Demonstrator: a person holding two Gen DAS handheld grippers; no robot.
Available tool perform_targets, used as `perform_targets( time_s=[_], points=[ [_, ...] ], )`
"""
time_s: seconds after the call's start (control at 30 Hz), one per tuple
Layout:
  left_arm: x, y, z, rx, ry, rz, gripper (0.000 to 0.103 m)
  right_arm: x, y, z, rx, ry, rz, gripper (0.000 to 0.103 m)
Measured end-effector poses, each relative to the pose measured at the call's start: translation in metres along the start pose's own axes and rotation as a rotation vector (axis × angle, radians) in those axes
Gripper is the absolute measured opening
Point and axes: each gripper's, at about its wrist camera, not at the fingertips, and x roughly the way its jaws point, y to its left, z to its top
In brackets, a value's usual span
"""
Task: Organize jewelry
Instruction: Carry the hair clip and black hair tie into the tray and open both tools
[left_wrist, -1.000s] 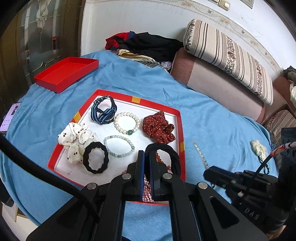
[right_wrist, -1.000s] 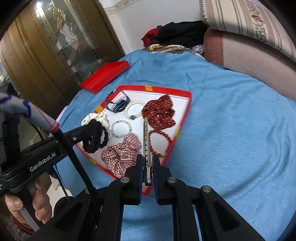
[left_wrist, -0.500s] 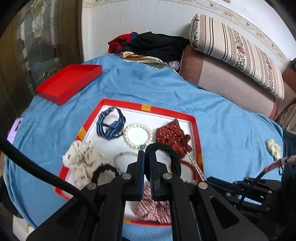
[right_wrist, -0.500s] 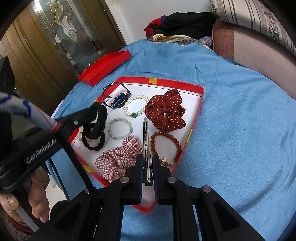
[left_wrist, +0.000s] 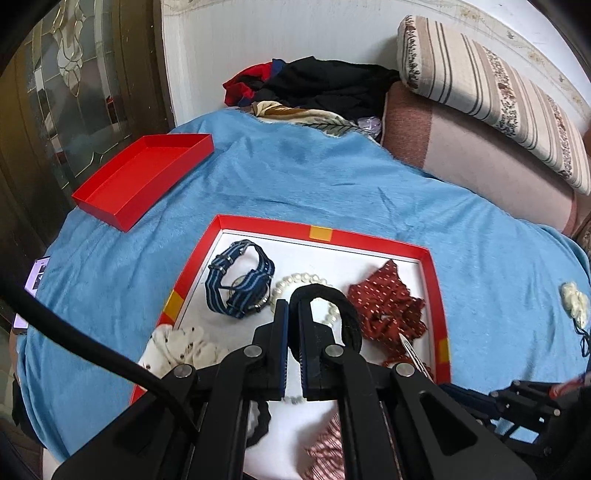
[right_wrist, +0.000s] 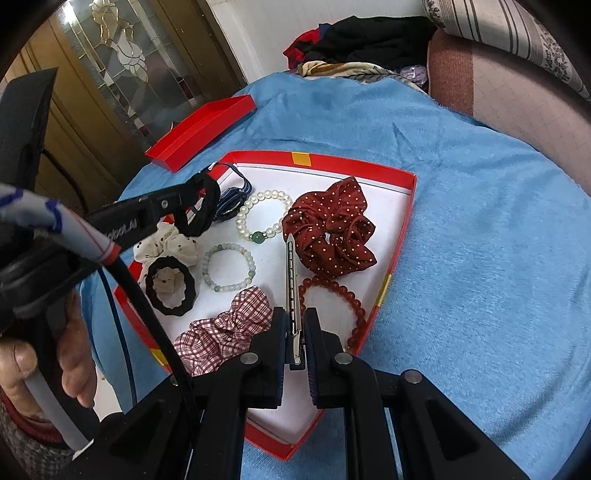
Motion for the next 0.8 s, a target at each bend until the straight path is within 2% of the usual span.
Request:
perform_targets(
  time_s=[0.17,0.43,0.7,0.8],
  points=[
    [0.012,0.004,0.009,0.001,0.012,0.009,0.004,0.005,-0.004,0.006,0.019,-0.006,0.008,0.011],
    [0.035,0.016,0.047,-0.011,0.032,-0.016,0.005,0.011,-0.005,0.024,0.036,-0.029,0.033,0.011],
    [0.089,0.013,0.057,-0.017,0.147,-0.05,0.005,0.038,0.004,0.024,0.0,0.02,0.042,0.011],
    [0.102,0.009,0.055,-0.007,0.164,-0.058,0.005,0.046,0.002,0.022,0.009,0.036,0.046,0.011]
  ],
)
